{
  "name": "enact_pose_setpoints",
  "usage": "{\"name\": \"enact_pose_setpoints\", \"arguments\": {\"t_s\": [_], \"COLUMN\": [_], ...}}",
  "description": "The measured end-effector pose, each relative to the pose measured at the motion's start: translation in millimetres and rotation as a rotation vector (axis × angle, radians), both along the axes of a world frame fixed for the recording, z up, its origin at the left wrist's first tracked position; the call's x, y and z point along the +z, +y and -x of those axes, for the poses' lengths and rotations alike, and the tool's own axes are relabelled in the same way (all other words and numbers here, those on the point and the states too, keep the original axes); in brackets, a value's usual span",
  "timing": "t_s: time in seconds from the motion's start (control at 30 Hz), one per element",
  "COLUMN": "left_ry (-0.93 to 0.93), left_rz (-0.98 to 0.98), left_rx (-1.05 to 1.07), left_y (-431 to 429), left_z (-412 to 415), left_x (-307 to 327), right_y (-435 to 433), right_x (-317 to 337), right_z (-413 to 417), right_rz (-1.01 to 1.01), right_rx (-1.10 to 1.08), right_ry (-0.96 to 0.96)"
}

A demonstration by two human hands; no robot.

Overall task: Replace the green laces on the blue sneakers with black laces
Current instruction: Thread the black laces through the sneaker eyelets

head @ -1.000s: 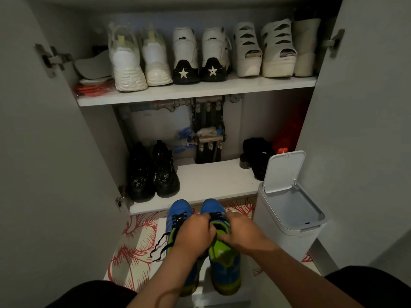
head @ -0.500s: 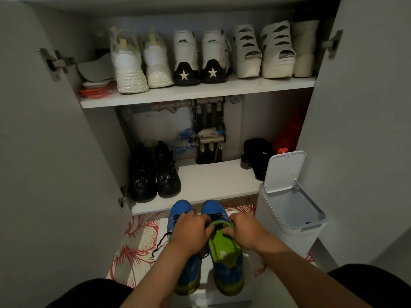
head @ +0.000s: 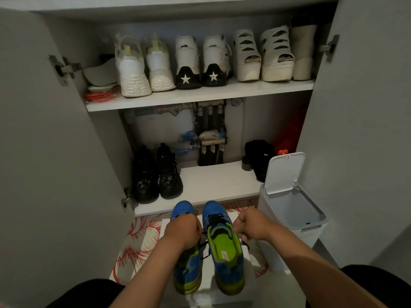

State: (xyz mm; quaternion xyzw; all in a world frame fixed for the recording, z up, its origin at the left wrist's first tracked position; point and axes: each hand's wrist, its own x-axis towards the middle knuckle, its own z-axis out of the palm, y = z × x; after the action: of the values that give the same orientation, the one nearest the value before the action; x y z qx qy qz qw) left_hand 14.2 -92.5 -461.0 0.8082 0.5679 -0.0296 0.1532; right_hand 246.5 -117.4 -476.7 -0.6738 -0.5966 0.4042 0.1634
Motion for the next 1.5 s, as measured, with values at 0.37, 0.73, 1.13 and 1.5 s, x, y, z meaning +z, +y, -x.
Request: {"name": "enact_pose_setpoints", "arguments": {"t_s": [0.37,0.73,1.13,1.5], "left_ry": [0.210,-1.004,-1.210,-0.710], "left_rz": [-0.146,0.152,0.535,0.262], "left_rx": [-0.060,0.505,0.543,0.282], "left_y": [1,8,29,39], "left_z": [2,-37,-64,-48], "left_x": [11,-2,2,-7], "right_y": [0,22,37,46], "right_x": [17,6,5,0], "right_z": [2,24,34,23], "right_rz": [-0.160,-0.208,-0.333,-0.338], "right_rx": [0.073,-0.401,-0.415,-0.061], "right_ry": [-0.587,0.356,0.576,-0.010]}}
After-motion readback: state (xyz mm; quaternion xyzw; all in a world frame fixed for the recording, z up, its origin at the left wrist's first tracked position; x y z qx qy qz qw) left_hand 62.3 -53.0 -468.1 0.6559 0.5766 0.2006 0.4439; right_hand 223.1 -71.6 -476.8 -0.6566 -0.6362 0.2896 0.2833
